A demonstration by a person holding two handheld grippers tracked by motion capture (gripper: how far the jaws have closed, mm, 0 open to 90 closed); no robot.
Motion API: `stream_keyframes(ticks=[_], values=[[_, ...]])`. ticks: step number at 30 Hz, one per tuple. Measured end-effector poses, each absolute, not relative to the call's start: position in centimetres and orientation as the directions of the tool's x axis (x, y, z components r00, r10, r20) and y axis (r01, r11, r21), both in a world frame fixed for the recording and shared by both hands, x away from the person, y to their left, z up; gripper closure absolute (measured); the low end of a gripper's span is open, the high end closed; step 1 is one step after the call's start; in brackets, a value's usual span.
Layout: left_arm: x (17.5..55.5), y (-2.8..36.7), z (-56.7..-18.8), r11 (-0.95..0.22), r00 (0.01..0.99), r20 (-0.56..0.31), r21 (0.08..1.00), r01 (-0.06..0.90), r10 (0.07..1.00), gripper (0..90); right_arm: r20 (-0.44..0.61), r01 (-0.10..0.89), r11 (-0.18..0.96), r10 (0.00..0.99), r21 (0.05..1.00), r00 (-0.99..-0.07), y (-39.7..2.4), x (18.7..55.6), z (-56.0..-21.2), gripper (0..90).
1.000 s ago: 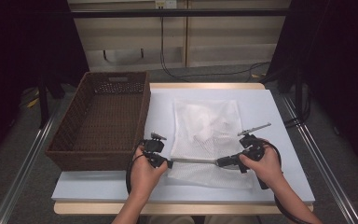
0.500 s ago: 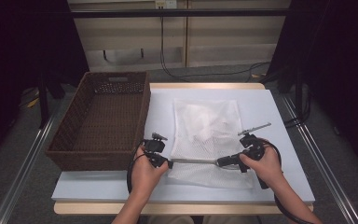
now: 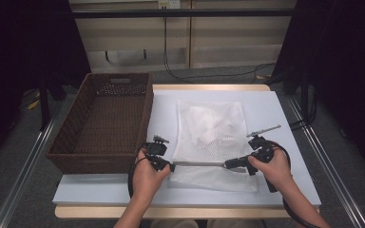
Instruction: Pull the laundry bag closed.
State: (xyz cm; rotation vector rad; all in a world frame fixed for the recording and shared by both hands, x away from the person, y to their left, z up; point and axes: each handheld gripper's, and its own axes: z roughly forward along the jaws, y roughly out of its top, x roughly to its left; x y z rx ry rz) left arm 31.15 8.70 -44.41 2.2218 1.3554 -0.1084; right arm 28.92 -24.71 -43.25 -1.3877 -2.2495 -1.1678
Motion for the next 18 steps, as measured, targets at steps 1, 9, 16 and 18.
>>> stream_keyframes(ticks=[1, 9, 16, 18], values=[[31.12, 8.64, -44.31, -0.356, 0.493, -0.334, 0.394, 0.847, 0.803, 88.6, 0.577, 0.838, 0.222, 0.636, 0.498, -0.512, -24.82, 28.92, -43.21, 87.4], [31.25, 8.70, -44.26, -0.359, 0.497, -0.332, 0.396, 0.845, 0.802, 88.7, 0.581, 0.842, 0.220, 0.636, 0.493, -0.507, -25.18, 28.91, -43.15, 87.4], [31.27, 8.64, -44.29, -0.353, 0.490, -0.336, 0.394, 0.849, 0.804, 88.6, 0.581, 0.841, 0.219, 0.636, 0.494, -0.507, -25.61, 28.83, -43.15, 87.4], [31.26, 8.64, -44.22, -0.355, 0.493, -0.332, 0.397, 0.846, 0.804, 88.6, 0.582, 0.841, 0.216, 0.636, 0.495, -0.506, -25.70, 28.82, -43.14, 87.4]])
